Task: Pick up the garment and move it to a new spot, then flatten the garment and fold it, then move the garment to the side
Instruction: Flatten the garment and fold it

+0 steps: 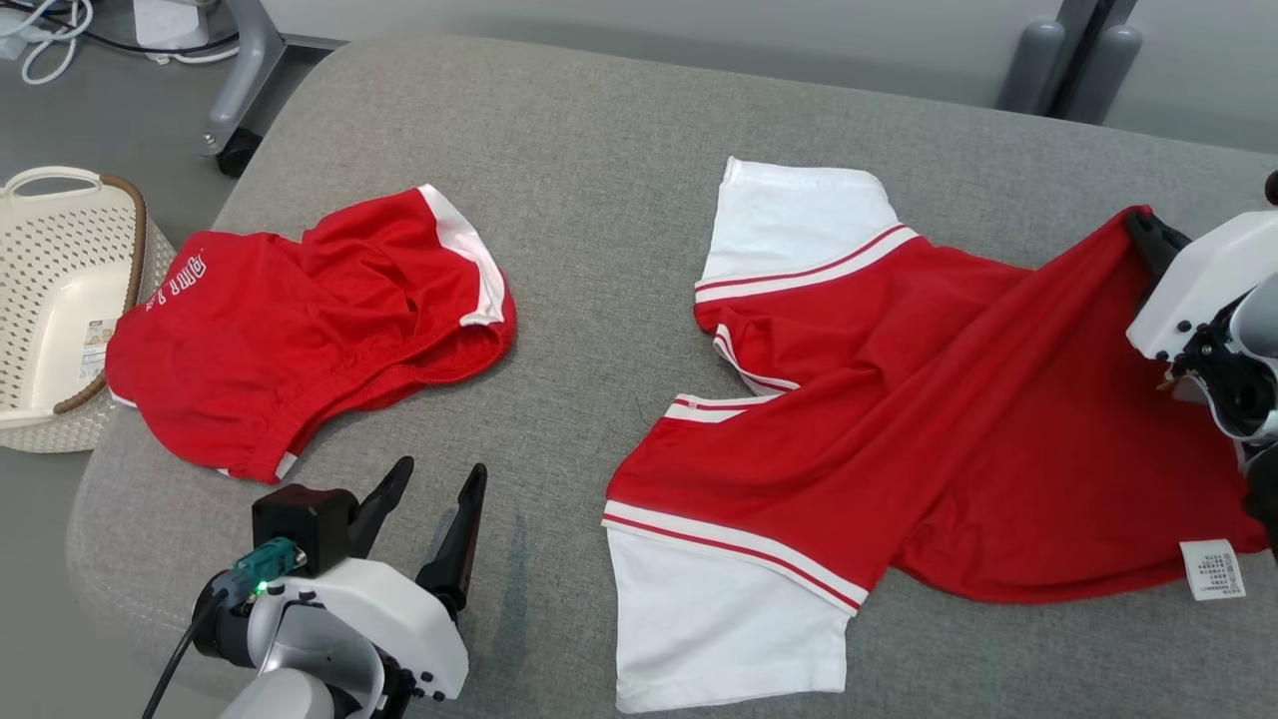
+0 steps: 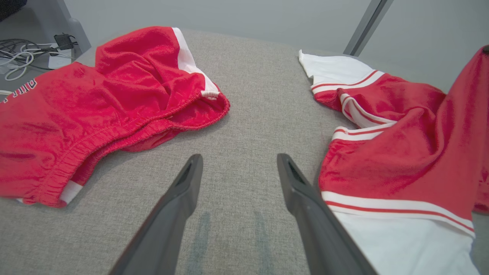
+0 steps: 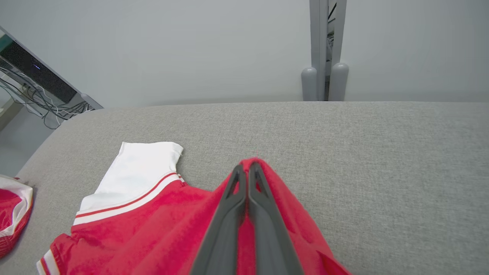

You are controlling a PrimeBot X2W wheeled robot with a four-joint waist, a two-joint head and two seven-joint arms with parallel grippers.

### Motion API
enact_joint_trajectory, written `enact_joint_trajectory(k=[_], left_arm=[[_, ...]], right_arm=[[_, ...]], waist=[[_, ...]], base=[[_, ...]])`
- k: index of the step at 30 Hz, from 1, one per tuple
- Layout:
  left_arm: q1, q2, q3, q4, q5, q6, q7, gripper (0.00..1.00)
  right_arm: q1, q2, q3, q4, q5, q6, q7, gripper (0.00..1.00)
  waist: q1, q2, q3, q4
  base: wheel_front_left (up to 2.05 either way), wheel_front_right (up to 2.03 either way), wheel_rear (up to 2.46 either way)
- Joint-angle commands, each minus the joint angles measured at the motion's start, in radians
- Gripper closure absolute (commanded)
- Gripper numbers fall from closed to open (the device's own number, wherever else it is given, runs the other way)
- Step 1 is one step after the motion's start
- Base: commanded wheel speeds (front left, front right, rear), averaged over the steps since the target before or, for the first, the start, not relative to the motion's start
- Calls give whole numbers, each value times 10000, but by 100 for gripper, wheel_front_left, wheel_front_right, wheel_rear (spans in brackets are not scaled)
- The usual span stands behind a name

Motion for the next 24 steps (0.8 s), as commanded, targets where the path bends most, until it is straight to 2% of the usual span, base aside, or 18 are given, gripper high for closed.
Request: enact_joint_trajectory(k=[1,2,3,7,15,19,24], left_arm=[[-129,12,12,41,-41,-6,-31,0],[-127,-4,-1,108,-52,-12,-45,0],[-114,-19,0,146,-66,-19,-72,0],[8,-30,-19,273,-91,-38,-113,0],[393,130,81,234,-160,128,-269,0],[718,211,200,90,-210,292,-425,0],[994,276,325,-199,-229,474,-557,0]], right_arm=[[-47,-45,26,69,79,20,-94,87],[-95,11,129,233,102,20,-147,57],[-138,86,201,372,180,20,-254,0],[103,216,580,526,439,20,-835,0],[1434,-65,1140,-453,935,20,-2813,0],[2410,-174,973,-1044,956,20,-3860,0],[3841,-217,386,-1686,655,20,-4644,0]], waist=[[0,0,-23,2],[0,0,-87,-21],[0,0,-167,-63],[0,0,-548,-367],[0,0,-1521,-1346],[0,0,-1904,-1852],[0,0,-2087,-2290]], base=[[0,0,0],[0,0,0],[0,0,0],[0,0,0],[0,0,0],[0,0,0],[0,0,0]])
